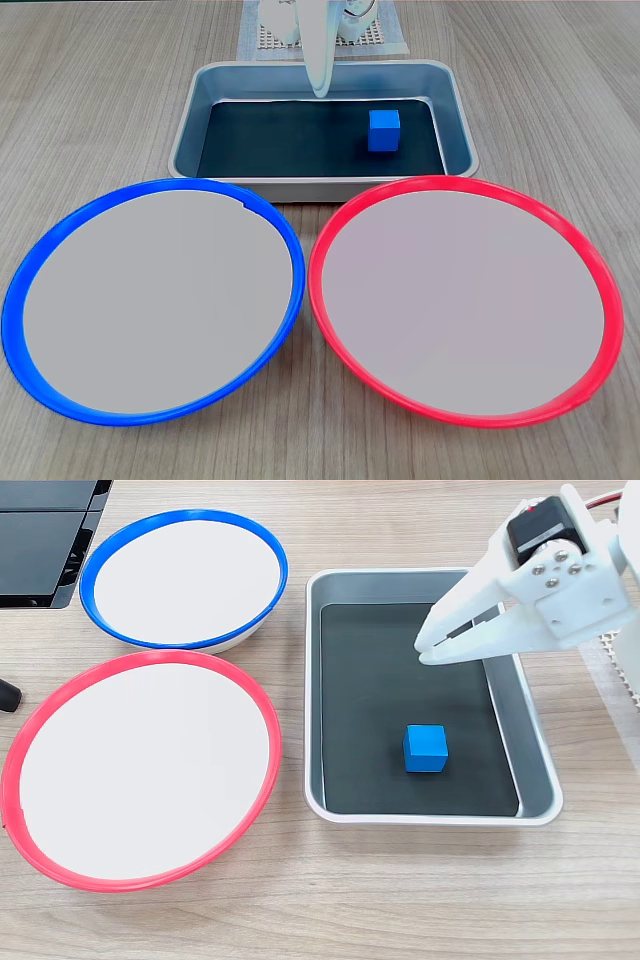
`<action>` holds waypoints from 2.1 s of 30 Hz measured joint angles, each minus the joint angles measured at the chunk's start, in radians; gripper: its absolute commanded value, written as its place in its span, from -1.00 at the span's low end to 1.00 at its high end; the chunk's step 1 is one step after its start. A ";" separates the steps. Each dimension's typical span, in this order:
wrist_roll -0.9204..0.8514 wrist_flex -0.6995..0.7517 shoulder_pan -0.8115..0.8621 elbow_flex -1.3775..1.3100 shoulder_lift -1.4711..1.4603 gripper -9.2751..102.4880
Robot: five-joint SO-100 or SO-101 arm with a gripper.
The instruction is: Move a blue block from tray to blue dish
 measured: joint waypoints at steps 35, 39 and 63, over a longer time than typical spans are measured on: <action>-1.266 0.495 -0.092 -1.002 -1.384 -0.37; -1.499 0.462 -0.110 -1.000 -1.454 -0.34; -1.578 0.110 -0.221 -0.905 -1.626 -0.65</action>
